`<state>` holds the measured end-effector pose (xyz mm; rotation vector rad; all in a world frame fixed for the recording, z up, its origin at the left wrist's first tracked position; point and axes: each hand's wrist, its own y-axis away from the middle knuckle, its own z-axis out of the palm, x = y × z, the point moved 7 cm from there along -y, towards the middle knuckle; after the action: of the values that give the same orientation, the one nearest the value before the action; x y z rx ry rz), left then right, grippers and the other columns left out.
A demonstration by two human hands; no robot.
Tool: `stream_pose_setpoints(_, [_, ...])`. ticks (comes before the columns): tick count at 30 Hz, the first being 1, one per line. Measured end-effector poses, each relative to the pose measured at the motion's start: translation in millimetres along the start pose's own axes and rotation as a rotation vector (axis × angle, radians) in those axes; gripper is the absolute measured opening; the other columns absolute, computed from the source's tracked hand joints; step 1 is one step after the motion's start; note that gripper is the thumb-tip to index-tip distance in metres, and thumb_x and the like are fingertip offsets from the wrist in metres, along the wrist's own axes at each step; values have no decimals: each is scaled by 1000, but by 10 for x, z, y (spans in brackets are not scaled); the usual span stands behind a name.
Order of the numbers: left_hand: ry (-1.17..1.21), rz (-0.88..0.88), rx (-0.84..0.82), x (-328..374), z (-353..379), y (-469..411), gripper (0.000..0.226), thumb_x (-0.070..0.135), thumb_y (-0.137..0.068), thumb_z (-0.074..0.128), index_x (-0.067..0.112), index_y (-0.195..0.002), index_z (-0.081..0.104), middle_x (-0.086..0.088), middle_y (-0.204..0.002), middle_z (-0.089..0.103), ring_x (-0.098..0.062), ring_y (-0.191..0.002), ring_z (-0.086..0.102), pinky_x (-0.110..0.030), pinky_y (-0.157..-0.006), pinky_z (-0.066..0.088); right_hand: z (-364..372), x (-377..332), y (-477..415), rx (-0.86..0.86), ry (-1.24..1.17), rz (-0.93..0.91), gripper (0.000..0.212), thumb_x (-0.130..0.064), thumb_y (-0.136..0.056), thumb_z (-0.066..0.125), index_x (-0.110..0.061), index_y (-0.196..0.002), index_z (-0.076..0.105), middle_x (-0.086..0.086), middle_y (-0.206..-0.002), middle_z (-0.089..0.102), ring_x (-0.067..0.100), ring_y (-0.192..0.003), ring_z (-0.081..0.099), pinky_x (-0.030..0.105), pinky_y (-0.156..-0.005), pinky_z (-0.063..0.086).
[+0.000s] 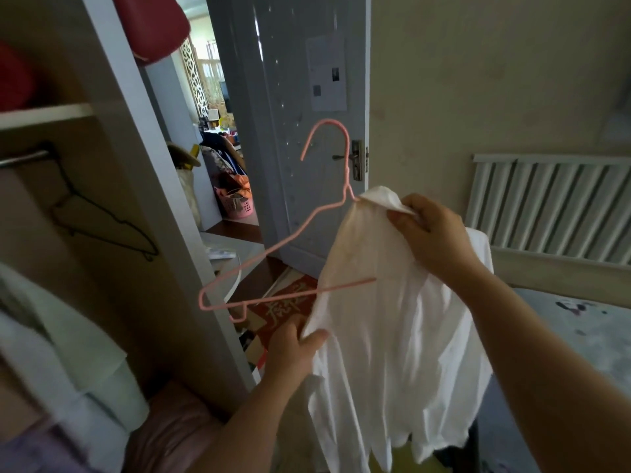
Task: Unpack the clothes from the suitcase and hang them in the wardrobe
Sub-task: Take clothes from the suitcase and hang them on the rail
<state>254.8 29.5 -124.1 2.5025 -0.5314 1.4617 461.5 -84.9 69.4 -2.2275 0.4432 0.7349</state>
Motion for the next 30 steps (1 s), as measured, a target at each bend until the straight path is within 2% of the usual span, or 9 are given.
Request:
stream_pose_setpoints(6, [519, -304, 218, -162, -541, -87, 35, 31, -86, 67, 10, -113, 58, -6, -95, 58, -28, -89, 57, -27, -55, 44, -154, 197, 14, -103, 70, -56, 4, -30, -92, 57, -28, -91, 60, -10, -82, 57, 16, -86, 51, 37, -89, 38])
stream_pose_setpoints(9, [550, -267, 163, -70, -747, -180, 19, 29, -91, 61, 20, -107, 62, -4, -103, 60, -25, -96, 55, -29, -63, 48, -73, 290, 52, -204, 317, -74, 22, -32, -94, 53, -23, -110, 63, -4, -103, 59, 20, -106, 51, 38, -96, 28])
stream_pose_setpoints(14, [555, -148, 222, 254, -873, -243, 11, 21, -87, 65, 22, -96, 70, -6, -97, 68, -24, -87, 62, -33, -73, 52, 57, 357, 153, -47, 545, -56, 22, -33, -94, 45, -33, -106, 64, -7, -94, 57, 20, -100, 52, 34, -83, 25])
stream_pose_setpoints(17, [447, -68, 196, 548, -813, -247, 6, 26, -81, 68, 26, -87, 72, -4, -89, 69, -25, -84, 64, -40, -75, 55, 124, 408, 211, 63, 586, 103, 24, -33, -94, 42, -33, -106, 63, -5, -93, 58, 19, -96, 51, 35, -86, 29])
stream_pose_setpoints(19, [406, -22, -10, 735, -617, -236, 17, 29, -82, 68, 23, -97, 72, -7, -91, 71, -31, -86, 67, -47, -77, 58, 165, 483, 216, 107, 528, 205, 21, -34, -93, 44, -30, -101, 63, -3, -92, 58, 21, -96, 51, 36, -85, 31])
stream_pose_setpoints(21, [388, 90, -154, 933, -468, -185, 17, 19, -92, 60, 15, -104, 70, -5, -95, 72, -25, -90, 67, -36, -75, 59, 187, 565, 204, 128, 441, 275, 23, -37, -93, 45, -27, -101, 64, 0, -96, 60, 24, -101, 51, 36, -83, 31])
stream_pose_setpoints(25, [-289, 555, 414, 1333, -919, -226, 38, 9, -89, 61, 23, -124, 60, 8, -123, 58, -13, -115, 49, -24, -94, 42, 185, 564, 142, 124, 261, 261, 26, -38, -94, 47, -20, -104, 64, 4, -102, 62, 27, -104, 50, 35, -84, 28])
stream_pose_setpoints(28, [-529, 651, 291, 1397, -854, -411, 50, 21, -82, 68, 20, -130, 55, -3, -127, 59, -26, -117, 53, -46, -101, 42, 153, 499, 85, 121, 173, 220, 27, -36, -94, 50, -17, -108, 64, 5, -106, 63, 28, -106, 50, 36, -89, 27])
stream_pose_setpoints(30, [-539, 610, 214, 1426, -774, -454, 42, 27, -82, 70, 21, -123, 62, -4, -112, 66, -28, -104, 60, -44, -91, 47, 147, 458, 57, 115, 154, 193, 26, -36, -94, 51, -18, -106, 65, 5, -105, 63, 27, -106, 51, 36, -91, 27])
